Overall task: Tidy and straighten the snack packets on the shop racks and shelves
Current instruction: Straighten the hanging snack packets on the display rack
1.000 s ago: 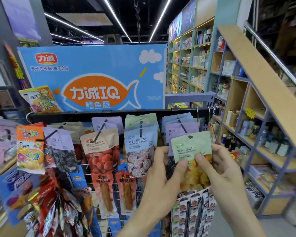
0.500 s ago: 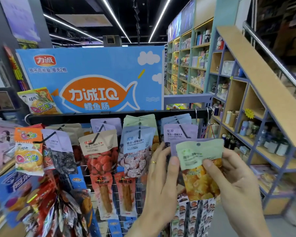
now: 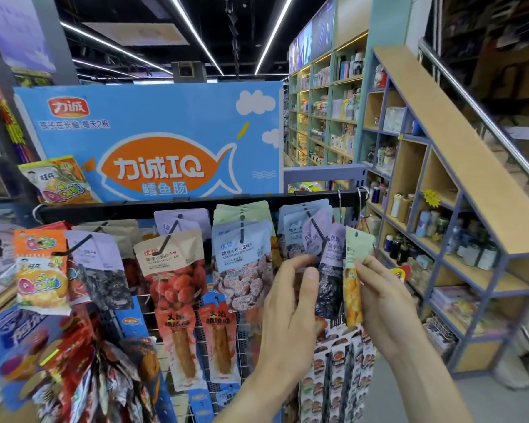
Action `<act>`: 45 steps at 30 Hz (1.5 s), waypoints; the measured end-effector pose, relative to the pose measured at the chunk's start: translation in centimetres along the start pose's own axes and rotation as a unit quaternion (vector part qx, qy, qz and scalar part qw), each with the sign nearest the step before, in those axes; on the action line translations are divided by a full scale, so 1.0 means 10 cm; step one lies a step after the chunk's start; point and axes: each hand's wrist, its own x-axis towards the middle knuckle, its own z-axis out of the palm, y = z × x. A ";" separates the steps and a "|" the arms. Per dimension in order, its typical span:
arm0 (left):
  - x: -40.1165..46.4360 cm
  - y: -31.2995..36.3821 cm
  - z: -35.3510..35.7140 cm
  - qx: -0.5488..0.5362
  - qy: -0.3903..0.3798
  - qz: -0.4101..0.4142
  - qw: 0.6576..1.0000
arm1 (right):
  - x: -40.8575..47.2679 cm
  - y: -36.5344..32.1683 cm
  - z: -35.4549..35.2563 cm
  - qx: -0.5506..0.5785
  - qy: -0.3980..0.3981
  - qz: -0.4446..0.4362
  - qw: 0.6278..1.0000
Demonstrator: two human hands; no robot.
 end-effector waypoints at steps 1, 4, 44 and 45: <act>0.01 0.00 0.00 0.011 0.001 0.007 1.000 | -0.01 0.00 0.00 -0.004 0.001 0.001 1.000; 0.00 -0.02 0.01 0.039 0.018 0.022 0.999 | -0.04 0.02 -0.02 -0.004 0.004 0.007 1.000; -0.51 -0.06 -1.00 -0.187 0.068 -0.252 0.947 | -0.75 0.60 0.88 -0.221 0.045 -0.108 0.968; -0.51 -0.06 -1.06 -0.180 0.078 -0.255 0.947 | -0.70 0.56 0.91 -0.231 0.047 -0.130 0.963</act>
